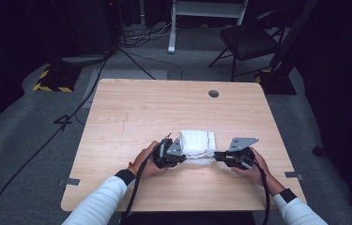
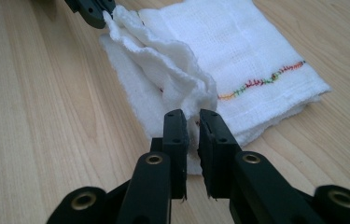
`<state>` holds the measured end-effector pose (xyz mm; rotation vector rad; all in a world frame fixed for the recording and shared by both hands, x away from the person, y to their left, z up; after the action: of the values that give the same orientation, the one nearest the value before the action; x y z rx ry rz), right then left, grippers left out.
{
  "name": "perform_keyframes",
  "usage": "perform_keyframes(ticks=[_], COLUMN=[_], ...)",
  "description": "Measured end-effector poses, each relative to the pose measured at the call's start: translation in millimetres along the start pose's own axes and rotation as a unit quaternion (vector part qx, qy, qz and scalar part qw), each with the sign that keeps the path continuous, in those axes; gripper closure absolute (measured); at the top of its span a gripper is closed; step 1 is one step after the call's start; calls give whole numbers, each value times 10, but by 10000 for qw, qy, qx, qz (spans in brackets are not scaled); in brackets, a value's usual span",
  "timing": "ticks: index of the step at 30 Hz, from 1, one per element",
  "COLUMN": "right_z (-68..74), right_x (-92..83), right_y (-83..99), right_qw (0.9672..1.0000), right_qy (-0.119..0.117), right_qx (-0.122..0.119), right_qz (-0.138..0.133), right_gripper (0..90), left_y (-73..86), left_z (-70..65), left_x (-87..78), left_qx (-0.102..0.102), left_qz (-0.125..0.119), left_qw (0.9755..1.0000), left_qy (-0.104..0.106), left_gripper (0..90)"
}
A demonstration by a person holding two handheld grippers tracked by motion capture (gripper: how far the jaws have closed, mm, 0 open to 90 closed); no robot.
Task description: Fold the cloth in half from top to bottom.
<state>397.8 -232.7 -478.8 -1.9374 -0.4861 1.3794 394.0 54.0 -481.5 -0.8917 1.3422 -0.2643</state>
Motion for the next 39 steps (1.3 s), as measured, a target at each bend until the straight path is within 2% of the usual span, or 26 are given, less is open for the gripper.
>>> perform_keyframes(ticks=[9,13,17,22,24,26,29,34,39], right_z=[53,24,-14,-60,-79,-102,-124,-111,-75], right_x=[-5,-58,-100,-100,-83,-52,15,150,204], right_y=[97,100,68,-2,-40,-82,-138,-156,-97], right_qw=[9999,9999,9995,9984,9980,9976,9974,9982,9986], right_qy=[-34,111,259,498,558,611,628,525,343], right_qx=[45,124,145,221,246,268,304,268,252], right_qz=[94,6,-93,-137,-182,-187,-163,107,307], right_gripper=[813,774,733,636,604,547,514,469,452], left_y=[55,83,62,-16,-61,-110,-180,-237,-191], left_z=[-11,-48,-51,48,81,110,120,81,40], left_x=[-19,-54,-129,-191,-162,-112,-28,133,216], left_qx=[-58,-98,-64,-247,-376,-449,-576,-490,-423], left_qz=[8,21,-106,-333,-402,-361,-423,-207,61], left_qw=[10000,9999,9999,9990,9980,9977,9962,9970,9974], left_qy=[75,70,3,-165,-297,-347,-506,-566,-581], left_gripper=[834,794,747,623,548,491,416,361,345])
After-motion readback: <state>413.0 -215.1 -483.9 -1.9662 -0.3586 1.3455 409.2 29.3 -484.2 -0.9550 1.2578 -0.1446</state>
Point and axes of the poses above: each handheld gripper's, and its own axes: x roughly forward along the jaws, y roughly out of its underside, z roughly to its left, the point moved 1 cm from there along x, roughly forward along the jaws, and after that the axes turned 11 degrees about -x, right-handed, at the moved point
